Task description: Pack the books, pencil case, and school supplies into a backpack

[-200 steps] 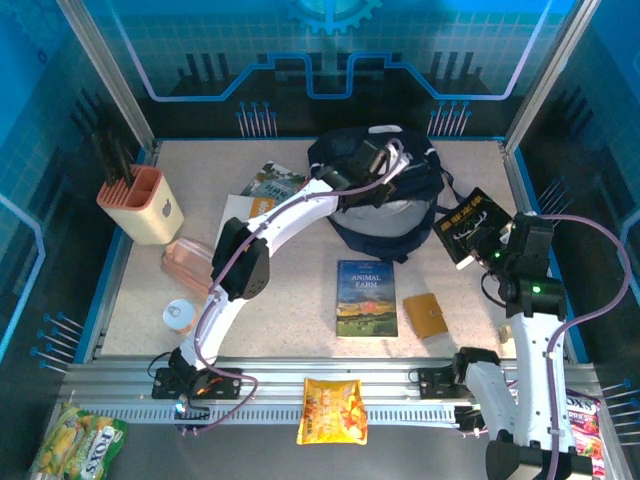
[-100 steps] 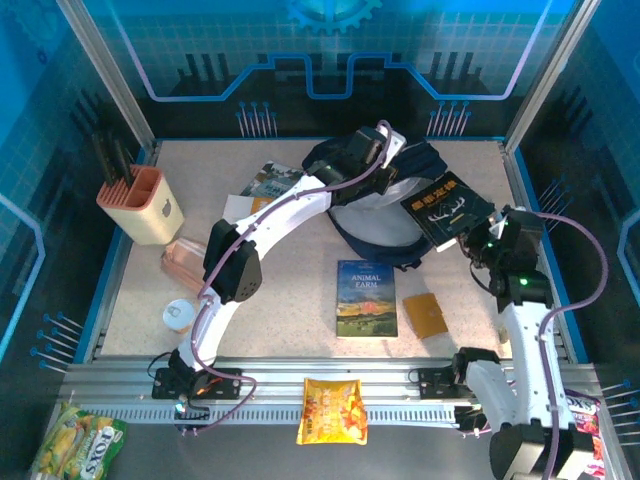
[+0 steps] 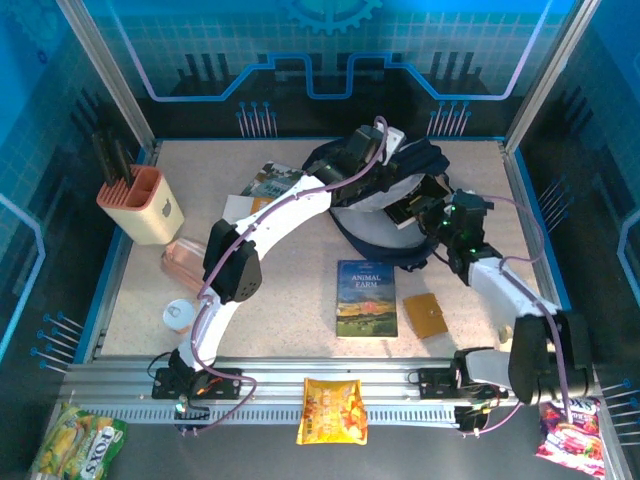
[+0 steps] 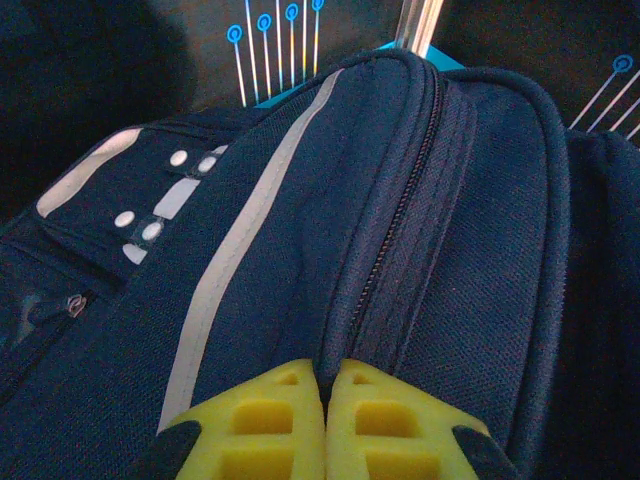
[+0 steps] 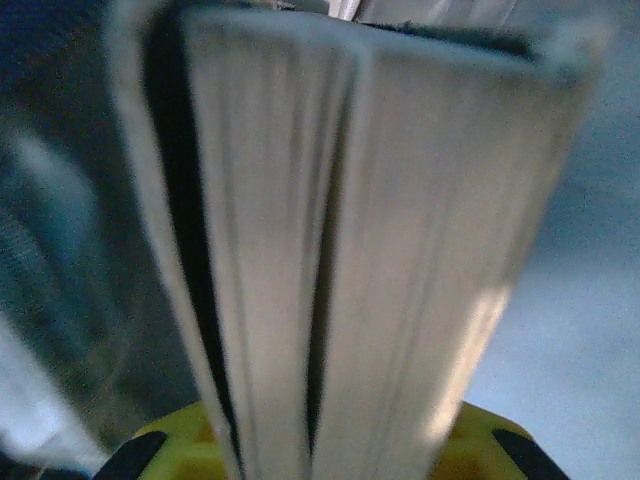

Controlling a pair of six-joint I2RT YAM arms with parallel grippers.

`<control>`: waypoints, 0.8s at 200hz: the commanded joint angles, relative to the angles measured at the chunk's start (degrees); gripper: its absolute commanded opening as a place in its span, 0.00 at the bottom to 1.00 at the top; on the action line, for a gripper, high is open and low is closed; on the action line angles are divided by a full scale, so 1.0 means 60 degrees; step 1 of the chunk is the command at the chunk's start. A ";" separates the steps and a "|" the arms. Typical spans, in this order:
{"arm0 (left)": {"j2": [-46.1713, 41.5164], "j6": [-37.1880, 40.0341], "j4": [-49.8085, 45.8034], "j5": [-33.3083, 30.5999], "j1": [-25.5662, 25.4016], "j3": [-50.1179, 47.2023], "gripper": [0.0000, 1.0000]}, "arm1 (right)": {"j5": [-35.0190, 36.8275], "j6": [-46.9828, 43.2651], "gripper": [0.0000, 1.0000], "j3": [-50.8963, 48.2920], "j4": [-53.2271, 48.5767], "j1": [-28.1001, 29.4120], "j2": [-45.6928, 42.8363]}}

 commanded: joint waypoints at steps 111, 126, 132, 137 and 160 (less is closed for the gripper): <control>-0.1416 -0.0543 0.1301 0.0123 -0.0058 -0.0010 0.00 | 0.0790 0.1033 0.20 0.2873 0.5399 0.0856 0.6394; -0.1430 -0.0542 0.1255 0.0111 -0.0048 -0.0011 0.00 | 0.0698 0.1072 0.25 0.3149 0.5258 0.0856 0.6551; -0.1431 -0.0538 0.1250 0.0110 -0.0045 -0.0005 0.00 | 0.0662 0.1052 0.28 0.3245 0.5139 0.0862 0.6578; -0.1434 -0.0529 0.1229 0.0098 -0.0045 -0.0012 0.00 | 0.0643 0.1040 0.31 0.3304 0.5008 0.0861 0.6561; -0.1398 -0.0509 0.1199 0.0051 -0.0042 -0.0033 0.00 | 0.0485 0.1021 0.50 0.3279 0.4032 0.0829 0.6228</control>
